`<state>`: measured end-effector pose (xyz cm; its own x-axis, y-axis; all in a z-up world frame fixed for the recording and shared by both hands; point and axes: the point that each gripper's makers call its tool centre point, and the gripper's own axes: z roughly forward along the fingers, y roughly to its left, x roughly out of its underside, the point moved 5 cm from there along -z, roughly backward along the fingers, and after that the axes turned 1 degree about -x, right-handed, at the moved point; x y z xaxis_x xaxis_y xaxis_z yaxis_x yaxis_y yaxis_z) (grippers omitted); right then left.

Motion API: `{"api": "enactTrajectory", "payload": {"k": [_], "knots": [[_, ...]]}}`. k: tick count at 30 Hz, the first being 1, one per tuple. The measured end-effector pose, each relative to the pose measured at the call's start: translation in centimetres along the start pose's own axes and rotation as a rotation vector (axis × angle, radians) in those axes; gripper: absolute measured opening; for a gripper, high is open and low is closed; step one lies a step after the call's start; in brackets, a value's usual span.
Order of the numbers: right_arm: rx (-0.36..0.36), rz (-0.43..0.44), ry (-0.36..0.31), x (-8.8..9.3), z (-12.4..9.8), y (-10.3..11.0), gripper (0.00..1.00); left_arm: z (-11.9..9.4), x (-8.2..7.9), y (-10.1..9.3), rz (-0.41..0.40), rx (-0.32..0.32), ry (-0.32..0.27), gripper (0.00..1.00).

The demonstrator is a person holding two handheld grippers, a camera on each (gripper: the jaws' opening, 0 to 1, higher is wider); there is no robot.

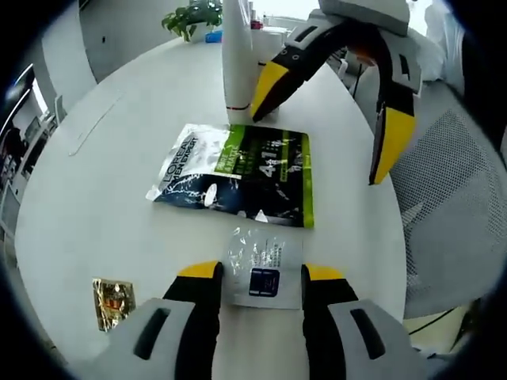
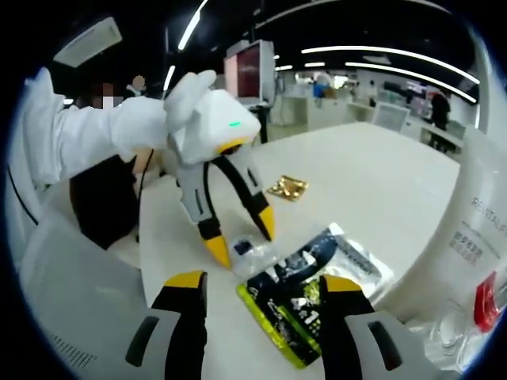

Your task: Arrange the skincare products in the storage area until every visible bottle or jar stands upright without overlapping.

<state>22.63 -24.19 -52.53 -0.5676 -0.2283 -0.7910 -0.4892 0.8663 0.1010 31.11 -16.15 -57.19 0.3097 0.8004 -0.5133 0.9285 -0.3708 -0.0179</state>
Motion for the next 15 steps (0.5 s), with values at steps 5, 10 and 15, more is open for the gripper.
{"api": "enactTrajectory", "payload": {"k": [5, 10, 15], "knots": [[0.0, -0.003, 0.0, -0.04, -0.04, -0.02, 0.51, -0.11, 0.06, -0.43, -0.006, 0.003, 0.006, 0.4], [0.0, -0.007, -0.004, -0.2, -0.14, 0.0, 0.51, -0.08, 0.19, -0.7, -0.013, -0.01, -0.008, 0.4], [-0.004, -0.015, 0.002, -0.15, -0.11, 0.11, 0.52, -0.09, 0.37, -0.7, -0.016, -0.006, -0.009, 0.4]]}}
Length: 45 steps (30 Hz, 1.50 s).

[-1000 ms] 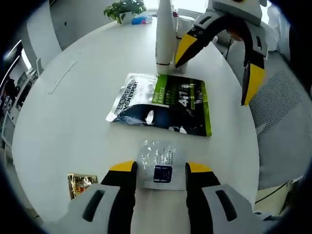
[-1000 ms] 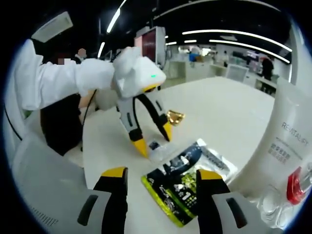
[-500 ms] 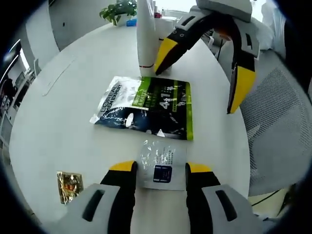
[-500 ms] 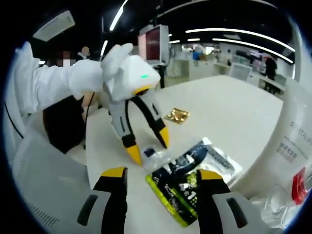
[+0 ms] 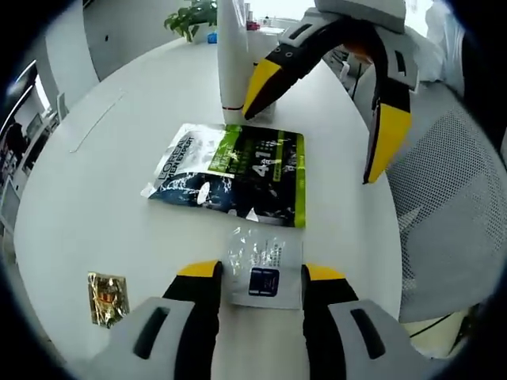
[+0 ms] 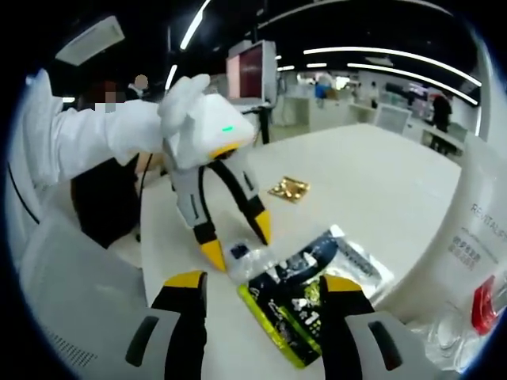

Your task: Arrange the skincare products in the storage area until every visible bottle or jar stands upright without overlapping.

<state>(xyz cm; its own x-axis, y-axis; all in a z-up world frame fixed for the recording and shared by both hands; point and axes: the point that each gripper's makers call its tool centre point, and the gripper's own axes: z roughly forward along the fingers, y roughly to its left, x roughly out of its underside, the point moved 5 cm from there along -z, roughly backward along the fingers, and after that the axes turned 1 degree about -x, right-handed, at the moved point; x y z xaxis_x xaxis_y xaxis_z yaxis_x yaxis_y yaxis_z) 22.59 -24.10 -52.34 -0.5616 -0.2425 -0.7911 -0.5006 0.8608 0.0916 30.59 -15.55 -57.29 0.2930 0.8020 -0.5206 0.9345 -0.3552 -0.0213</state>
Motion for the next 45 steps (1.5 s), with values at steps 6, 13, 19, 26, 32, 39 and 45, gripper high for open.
{"api": "enactTrajectory", "payload": {"k": [6, 13, 19, 26, 32, 39, 45], "knots": [[0.001, -0.003, -0.006, -0.2, -0.1, 0.1, 0.52, -0.1, -0.1, -0.1, -0.009, -0.006, -0.019, 0.41], [-0.002, -0.008, -0.006, -0.2, -0.1, 0.1, 0.52, -0.3, -0.1, 0.1, 0.0, -0.013, -0.022, 0.42], [0.006, -0.014, -0.011, -0.4, -0.2, 0.0, 0.54, -0.9, 0.1, 0.1, 0.001, -0.029, -0.023, 0.42], [0.002, -0.025, -0.007, -0.3, -0.2, 0.2, 0.59, -1.8, 0.3, 0.2, -0.007, -0.062, -0.022, 0.42], [0.003, -0.03, -0.009, -0.4, -0.1, 0.2, 0.62, -2.8, 0.9, 1.3, -0.038, -0.123, -0.02, 0.43], [0.006, -0.03, -0.005, -0.3, 0.0, 0.1, 0.68, -4.2, 1.1, 3.0, -0.123, -0.225, -0.042, 0.43], [-0.013, -0.034, 0.006, -0.1, 0.2, 0.4, 0.72, -4.7, 1.9, 4.5, -0.166, -0.264, -0.037, 0.45]]}}
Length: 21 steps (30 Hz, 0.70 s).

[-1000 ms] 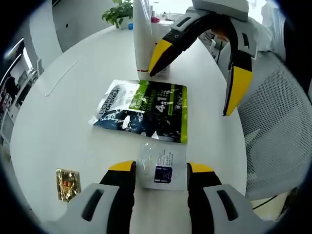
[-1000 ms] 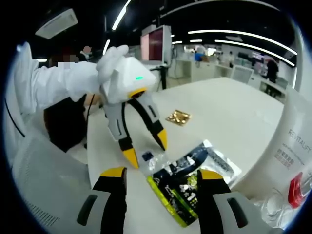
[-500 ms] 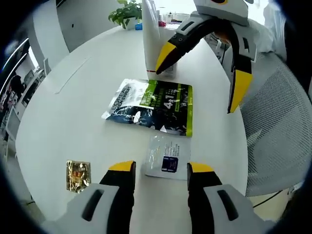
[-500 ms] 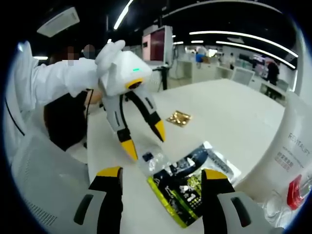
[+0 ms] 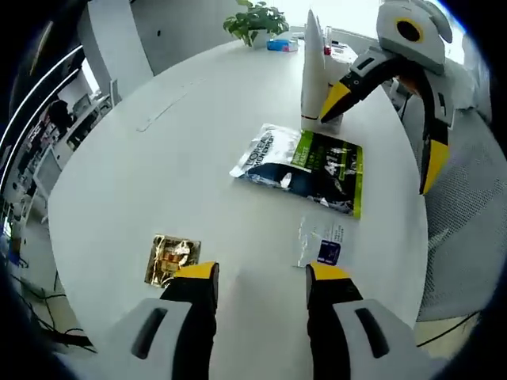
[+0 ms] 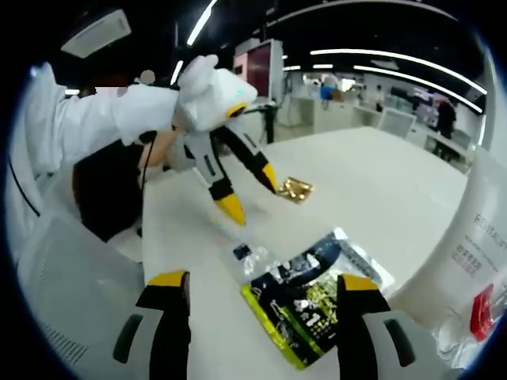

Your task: Arrange the skincare products in the storage area until every visible bottle or jar stands upright without overlapping.

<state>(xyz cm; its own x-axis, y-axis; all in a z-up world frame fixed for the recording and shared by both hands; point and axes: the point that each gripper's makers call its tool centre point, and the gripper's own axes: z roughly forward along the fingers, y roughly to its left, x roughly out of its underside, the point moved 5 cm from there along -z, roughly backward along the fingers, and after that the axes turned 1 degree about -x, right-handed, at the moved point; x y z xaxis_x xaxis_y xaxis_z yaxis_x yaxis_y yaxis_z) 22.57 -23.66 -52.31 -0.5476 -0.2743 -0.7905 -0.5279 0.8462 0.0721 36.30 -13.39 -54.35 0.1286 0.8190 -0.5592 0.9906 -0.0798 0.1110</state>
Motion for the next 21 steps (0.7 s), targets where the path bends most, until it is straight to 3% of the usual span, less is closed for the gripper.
{"api": "enactTrajectory", "payload": {"k": [4, 7, 14, 21], "knots": [[-0.001, 0.002, -0.005, -0.1, 0.0, 0.0, 0.73, -0.1, 0.0, 1.3, -0.064, -0.043, -0.011, 0.48], [-0.001, 0.004, -0.006, -0.1, 0.0, 0.0, 0.73, 0.1, -0.1, 2.6, -0.151, -0.082, -0.01, 0.59], [-0.006, 0.002, -0.004, -0.1, 0.0, 0.1, 0.74, 0.8, 0.7, 5.0, -0.153, -0.112, 0.018, 0.66], [-0.015, -0.001, 0.006, 0.1, 0.1, 0.2, 0.75, 1.7, 1.5, 6.5, -0.152, -0.102, 0.055, 0.7]]}}
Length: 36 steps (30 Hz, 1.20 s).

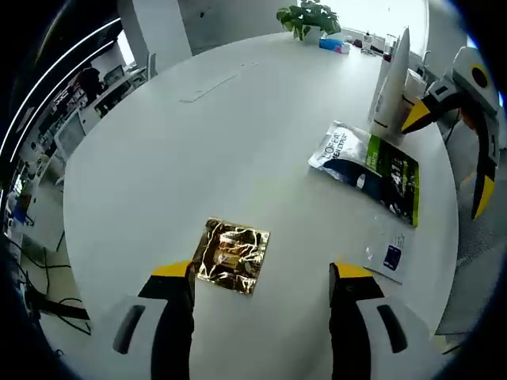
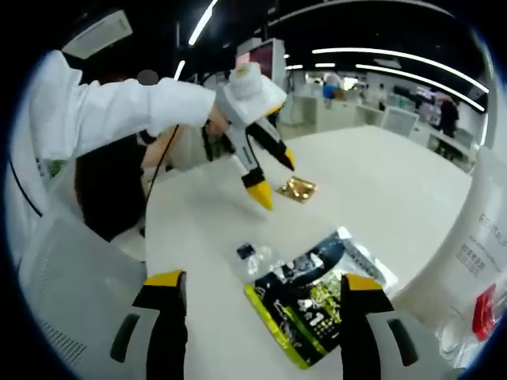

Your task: Arrange the skincare products in the storage area until every visible bottle or jar stands upright without overlapping.

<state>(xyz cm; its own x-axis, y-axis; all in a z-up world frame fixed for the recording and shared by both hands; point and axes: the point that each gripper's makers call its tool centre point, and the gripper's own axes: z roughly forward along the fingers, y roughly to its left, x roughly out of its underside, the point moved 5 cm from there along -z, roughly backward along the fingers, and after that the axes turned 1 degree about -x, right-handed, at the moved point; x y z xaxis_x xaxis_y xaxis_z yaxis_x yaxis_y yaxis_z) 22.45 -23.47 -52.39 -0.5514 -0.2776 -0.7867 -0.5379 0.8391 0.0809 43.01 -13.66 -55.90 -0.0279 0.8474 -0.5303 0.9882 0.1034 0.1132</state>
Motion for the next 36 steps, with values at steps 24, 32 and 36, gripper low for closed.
{"api": "enactTrajectory", "payload": {"k": [24, 32, 36], "knots": [[-0.014, 0.027, 0.013, 0.5, 0.0, 0.0, 0.73, 2.5, -0.1, 2.7, 0.051, 0.12, 0.118, 0.63], [-0.015, 0.027, 0.011, 0.4, 0.0, 0.1, 0.73, 2.8, -0.3, 2.8, 0.045, 0.118, 0.133, 0.56], [-0.015, 0.023, 0.012, 0.3, -0.1, 0.1, 0.73, 2.5, -0.3, 2.7, 0.024, 0.109, 0.138, 0.48]]}}
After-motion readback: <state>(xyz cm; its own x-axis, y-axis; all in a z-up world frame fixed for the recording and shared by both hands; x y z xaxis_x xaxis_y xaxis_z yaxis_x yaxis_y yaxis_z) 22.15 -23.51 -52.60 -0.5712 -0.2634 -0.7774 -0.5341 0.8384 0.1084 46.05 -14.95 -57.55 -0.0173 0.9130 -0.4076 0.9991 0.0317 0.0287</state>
